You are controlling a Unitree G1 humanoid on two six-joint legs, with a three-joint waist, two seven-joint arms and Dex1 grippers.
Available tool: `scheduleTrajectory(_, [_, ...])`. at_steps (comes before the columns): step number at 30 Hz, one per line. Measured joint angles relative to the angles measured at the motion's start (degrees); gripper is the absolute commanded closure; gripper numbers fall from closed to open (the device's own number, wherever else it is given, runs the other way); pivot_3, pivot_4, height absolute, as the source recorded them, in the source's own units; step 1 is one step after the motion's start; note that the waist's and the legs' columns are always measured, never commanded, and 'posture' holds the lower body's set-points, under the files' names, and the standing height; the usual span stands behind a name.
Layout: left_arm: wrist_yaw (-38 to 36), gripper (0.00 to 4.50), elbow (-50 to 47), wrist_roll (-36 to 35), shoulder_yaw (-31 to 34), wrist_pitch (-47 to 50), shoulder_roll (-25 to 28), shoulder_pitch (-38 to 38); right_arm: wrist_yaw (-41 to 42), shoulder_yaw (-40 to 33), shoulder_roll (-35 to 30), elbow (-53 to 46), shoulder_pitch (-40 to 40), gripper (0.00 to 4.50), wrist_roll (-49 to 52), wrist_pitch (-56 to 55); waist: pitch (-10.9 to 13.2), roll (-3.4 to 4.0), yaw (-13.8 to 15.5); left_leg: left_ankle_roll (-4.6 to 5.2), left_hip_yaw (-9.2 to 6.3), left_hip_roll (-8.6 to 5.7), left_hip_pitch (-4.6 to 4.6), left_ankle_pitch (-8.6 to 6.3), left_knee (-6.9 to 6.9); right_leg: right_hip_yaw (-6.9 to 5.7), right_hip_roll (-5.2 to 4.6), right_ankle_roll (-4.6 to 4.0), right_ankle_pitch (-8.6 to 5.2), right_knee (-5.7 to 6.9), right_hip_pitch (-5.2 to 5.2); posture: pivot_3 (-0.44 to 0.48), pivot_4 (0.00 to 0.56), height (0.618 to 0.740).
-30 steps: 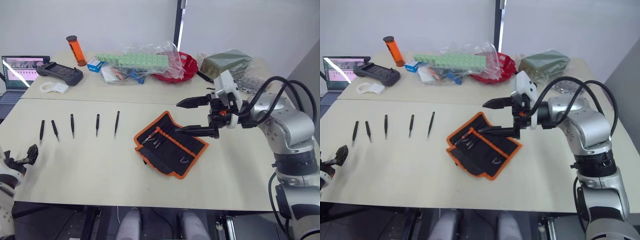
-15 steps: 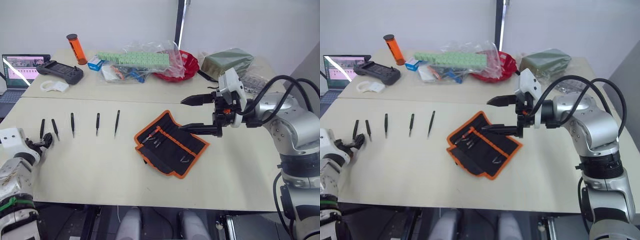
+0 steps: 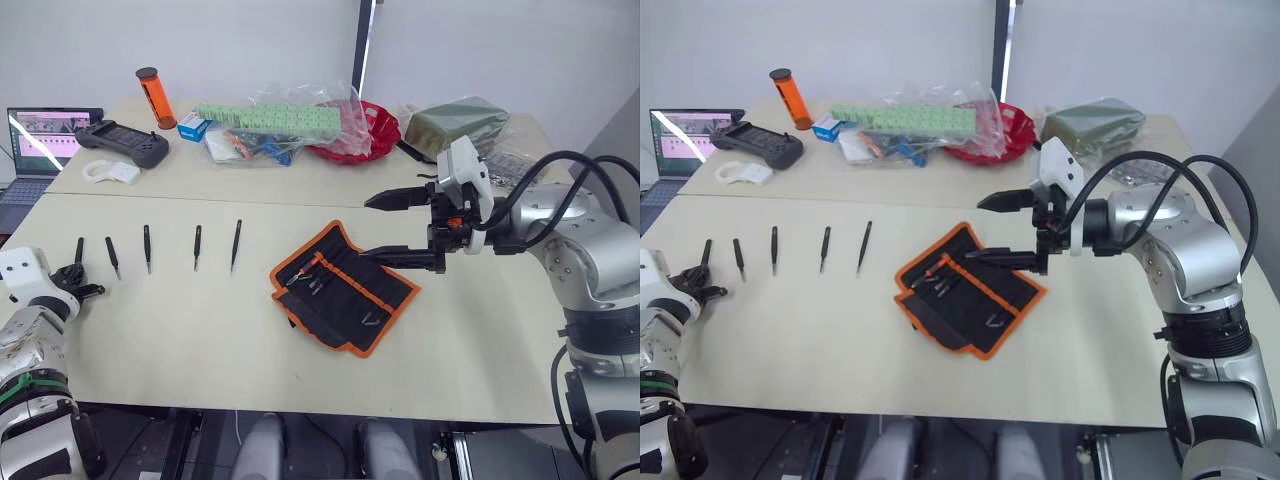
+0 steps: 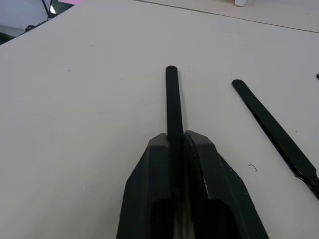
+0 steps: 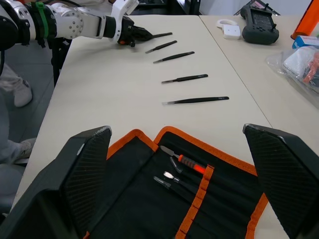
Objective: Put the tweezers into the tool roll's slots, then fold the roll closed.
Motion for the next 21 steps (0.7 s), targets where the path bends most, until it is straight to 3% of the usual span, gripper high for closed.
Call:
scheduleTrajectory(12, [-2.9,4.46,-26.9,-6.1,2.2,9.7,2.7,5.8,-1.4,-0.2,-1.8,-1.1,2.6,0.00,0.1,0.7,0.0,-0.07,0.3,-0.01,-0.01,0.01,-0.08,0.00,0.06,-0.01,-0.01,-0.02,0.01,-0.02,-0.01,0.000,0.150,0.740])
scheduleTrajectory(16, [-9.5,4.46,-39.1,-11.1,-2.9,18.1,5.0,2.8,-4.0,-2.5,-2.9,-3.8,6.2,0.00,0.3,1.9,0.0,-0.06,0.5,-0.03,-0.02,-0.01,-0.08,0.02,0.08,-0.02,-0.01,0.00,0.01,-0.03,0.04,0.000,0.150,0.740])
scheduleTrajectory(21, [-17.6,4.46,-47.6,-15.7,-12.5,28.8,6.2,-1.4,-9.2,-5.3,-2.5,-9.5,12.6,0.00,1.9,4.0,0.0,-0.06,-0.2,-0.03,0.00,0.02,-0.08,0.02,0.02,0.00,0.05,0.00,0.01,-0.01,-0.01,0.000,0.150,0.740])
